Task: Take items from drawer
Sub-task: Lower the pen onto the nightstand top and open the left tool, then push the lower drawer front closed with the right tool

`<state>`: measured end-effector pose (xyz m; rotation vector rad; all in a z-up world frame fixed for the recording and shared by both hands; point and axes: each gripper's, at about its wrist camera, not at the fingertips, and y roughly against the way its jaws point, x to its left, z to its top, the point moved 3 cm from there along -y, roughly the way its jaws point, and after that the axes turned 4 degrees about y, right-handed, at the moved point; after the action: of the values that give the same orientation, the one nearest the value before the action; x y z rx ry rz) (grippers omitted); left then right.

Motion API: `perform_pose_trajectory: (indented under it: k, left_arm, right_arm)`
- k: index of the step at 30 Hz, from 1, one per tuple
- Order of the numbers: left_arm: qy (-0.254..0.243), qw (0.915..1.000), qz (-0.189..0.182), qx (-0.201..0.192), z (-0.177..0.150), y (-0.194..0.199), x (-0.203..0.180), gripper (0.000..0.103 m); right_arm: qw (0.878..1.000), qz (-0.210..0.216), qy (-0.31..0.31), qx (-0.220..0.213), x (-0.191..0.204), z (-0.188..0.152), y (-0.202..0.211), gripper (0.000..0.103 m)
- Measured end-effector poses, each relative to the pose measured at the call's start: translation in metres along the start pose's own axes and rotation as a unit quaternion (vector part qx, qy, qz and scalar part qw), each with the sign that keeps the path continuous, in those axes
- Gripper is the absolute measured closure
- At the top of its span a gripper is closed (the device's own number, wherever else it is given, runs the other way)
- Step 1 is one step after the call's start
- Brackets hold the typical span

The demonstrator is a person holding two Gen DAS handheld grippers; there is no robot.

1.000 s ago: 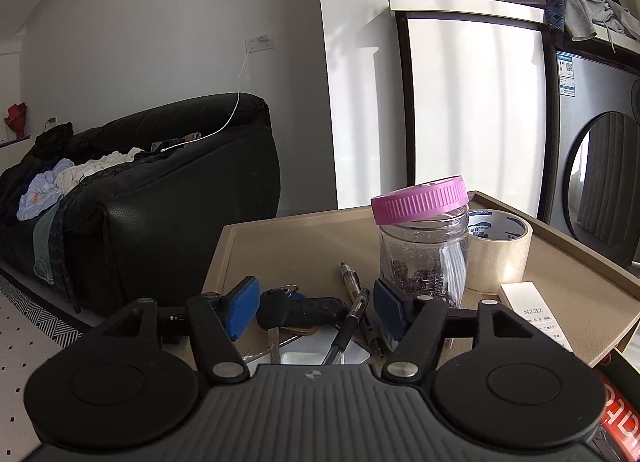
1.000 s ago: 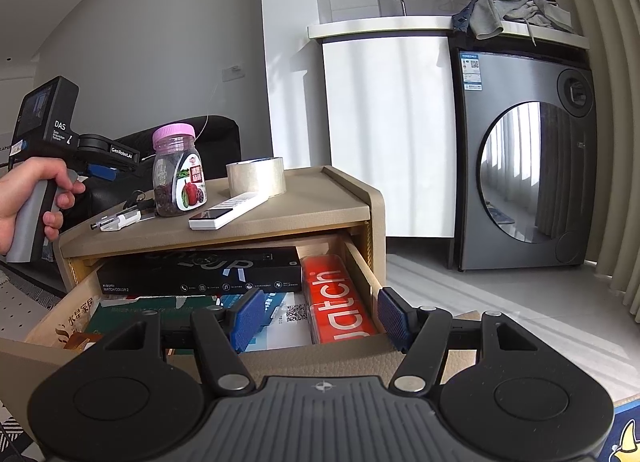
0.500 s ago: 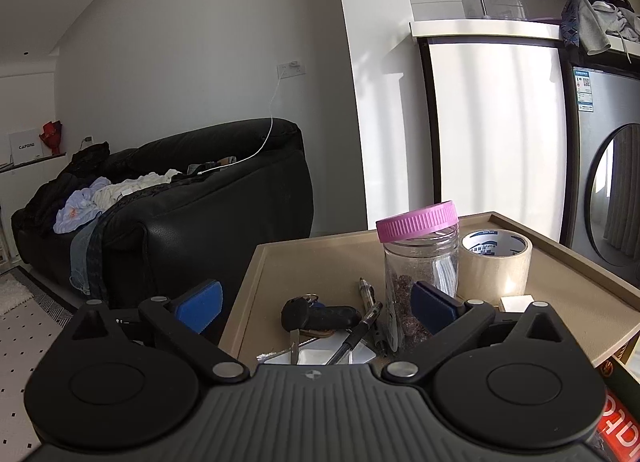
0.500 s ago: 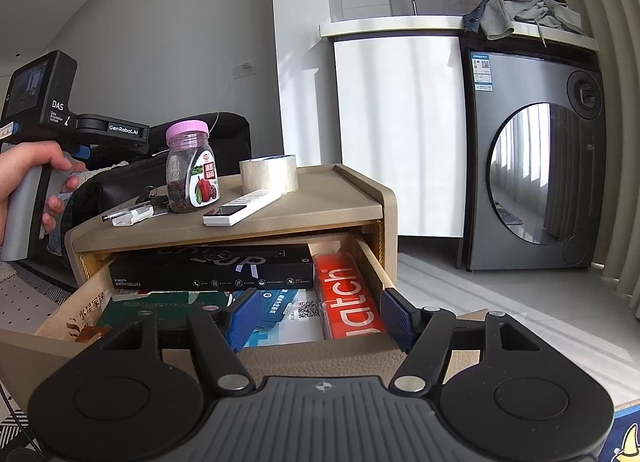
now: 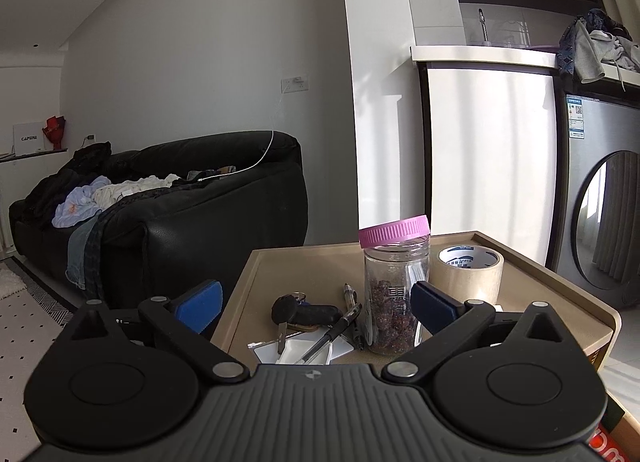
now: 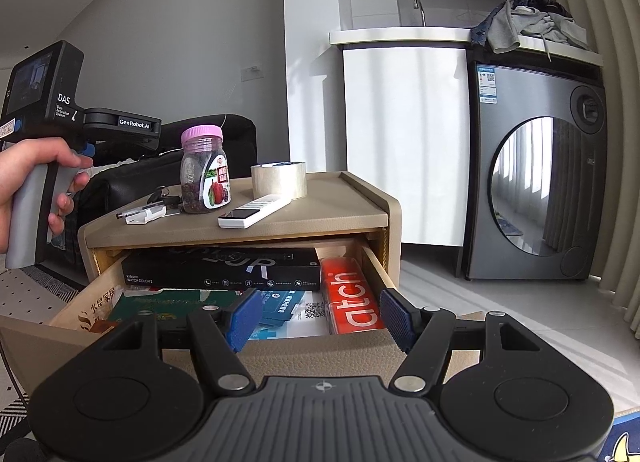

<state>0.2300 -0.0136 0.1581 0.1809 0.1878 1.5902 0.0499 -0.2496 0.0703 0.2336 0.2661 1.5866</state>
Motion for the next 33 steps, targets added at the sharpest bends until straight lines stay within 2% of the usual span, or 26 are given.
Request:
perform_pose_trajectory:
  k: [12,20,27,33]
  left_arm:
    - [0.008,0.9997,-0.022,-0.005,-0.013,0.058,-0.005,0.000]
    - [-0.004,0.9997,-0.021,-0.008,-0.026,0.107,-0.010,0.000]
    - [-0.012,0.9998,-0.002,-0.018,-0.047,0.149,-0.014,0.000]
    - [-0.008,0.9998,-0.004,-0.018,-0.060,0.177,-0.016,0.000]
  right_arm:
    - [1.000,0.001,0.016,-0.004,0.011,-0.005,0.027,0.034]
    - [1.000,0.006,0.011,-0.006,0.014,-0.016,0.042,0.034]
    - [1.000,0.018,0.015,-0.009,0.017,-0.026,0.053,0.034]
    - [1.000,0.008,0.013,-0.020,0.017,-0.030,0.060,0.034]
